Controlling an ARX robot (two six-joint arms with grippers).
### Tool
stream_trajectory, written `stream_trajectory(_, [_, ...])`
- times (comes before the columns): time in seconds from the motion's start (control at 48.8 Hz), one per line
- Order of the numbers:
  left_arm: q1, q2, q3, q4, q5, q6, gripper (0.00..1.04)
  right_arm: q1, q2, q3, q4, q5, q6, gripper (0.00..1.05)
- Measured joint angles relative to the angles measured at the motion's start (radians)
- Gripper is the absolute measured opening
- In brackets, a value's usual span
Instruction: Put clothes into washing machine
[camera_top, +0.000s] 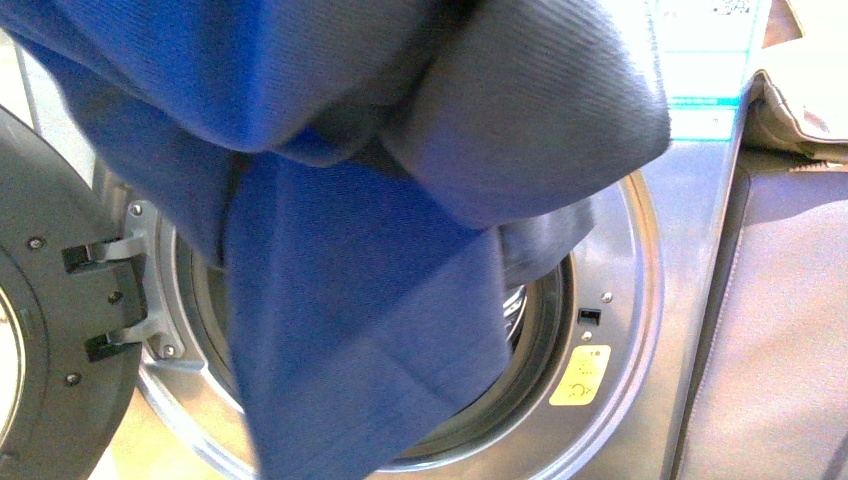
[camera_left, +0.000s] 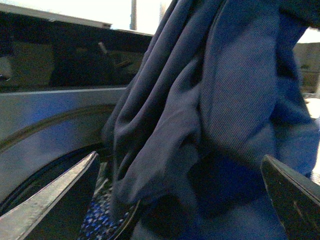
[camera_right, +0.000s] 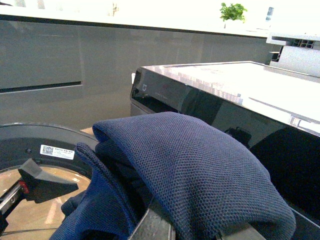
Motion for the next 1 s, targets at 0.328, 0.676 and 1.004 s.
stream_trajectory(0.328, [-0.141,0.17,0.142,-0.006,0.018,-0.084,0.98,0.0,0.0,0.0,0.0,0.0,0.0,0.05])
stream_trajectory(0.676, [-0.355,0.221,0.193,-0.138,0.009,0.064,0.98,0.0,0.0,0.0,0.0,0.001,0.0,0.05])
stream_trajectory(1.004, [-0.475,0.262,0.206,-0.118,-0.076,0.072,0.98,0.0,0.0,0.0,0.0,0.004,0.0,0.05])
